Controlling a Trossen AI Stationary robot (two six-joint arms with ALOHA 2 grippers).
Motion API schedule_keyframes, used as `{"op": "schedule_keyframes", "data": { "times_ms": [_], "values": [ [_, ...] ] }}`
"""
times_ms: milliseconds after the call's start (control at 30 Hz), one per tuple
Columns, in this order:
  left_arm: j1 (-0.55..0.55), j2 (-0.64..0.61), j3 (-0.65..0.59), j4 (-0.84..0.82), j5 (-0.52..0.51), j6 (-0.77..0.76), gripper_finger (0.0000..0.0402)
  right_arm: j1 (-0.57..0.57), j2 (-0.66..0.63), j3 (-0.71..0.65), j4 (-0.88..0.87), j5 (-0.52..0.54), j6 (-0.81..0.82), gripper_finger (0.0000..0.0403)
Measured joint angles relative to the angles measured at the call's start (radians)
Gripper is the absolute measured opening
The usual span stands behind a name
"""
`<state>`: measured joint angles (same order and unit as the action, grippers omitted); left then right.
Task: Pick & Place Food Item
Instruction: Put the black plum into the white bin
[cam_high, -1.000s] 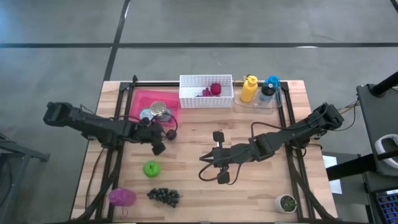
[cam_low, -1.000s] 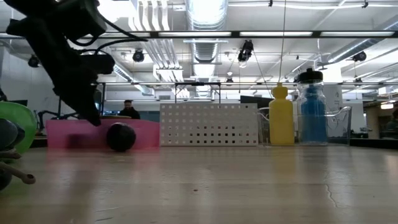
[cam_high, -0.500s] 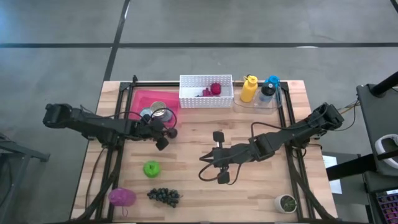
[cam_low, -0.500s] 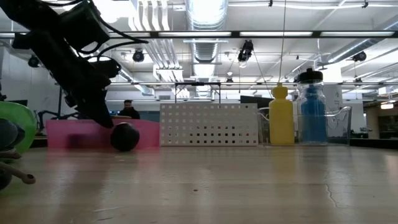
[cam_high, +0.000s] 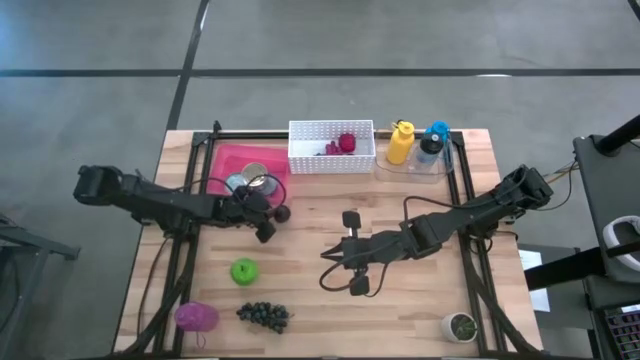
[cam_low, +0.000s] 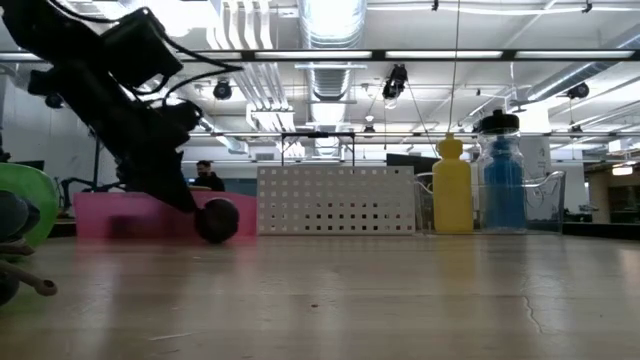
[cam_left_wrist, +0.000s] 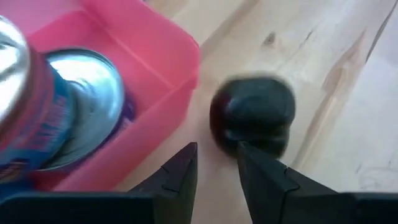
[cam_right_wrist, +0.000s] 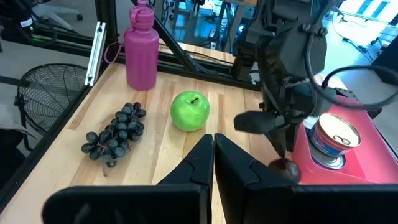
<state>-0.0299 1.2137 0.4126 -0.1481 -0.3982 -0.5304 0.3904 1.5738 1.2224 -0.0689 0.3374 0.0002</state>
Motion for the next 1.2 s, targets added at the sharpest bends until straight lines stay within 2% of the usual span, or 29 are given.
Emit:
{"op": "schedule_keyframes", "data": {
  "times_ms": [233, 700, 900, 1200],
  "values": [
    [-0.001, 0.167, 0.024, 0.123, 0.052, 0.015, 0.0118, 0.000, 0.000, 0.000, 0.000, 0.000, 0.000, 0.0008],
    [0.000, 0.452, 0.306, 0.123, 0.050, 0.196, 0.0118, 0.000, 0.000, -0.001, 0.000, 0.000, 0.000, 0.0008],
    [0.000, 0.451, 0.371, 0.036, 0.047, 0.217, 0.0118, 0.000, 0.000, -0.004, -0.001, 0.000, 0.000, 0.0008],
    [-0.001, 0.318, 0.386, -0.076, 0.049, 0.185, 0.0118, 0.000, 0.000, -0.007, -0.002, 0.002, -0.003, 0.0008]
  ]
}}
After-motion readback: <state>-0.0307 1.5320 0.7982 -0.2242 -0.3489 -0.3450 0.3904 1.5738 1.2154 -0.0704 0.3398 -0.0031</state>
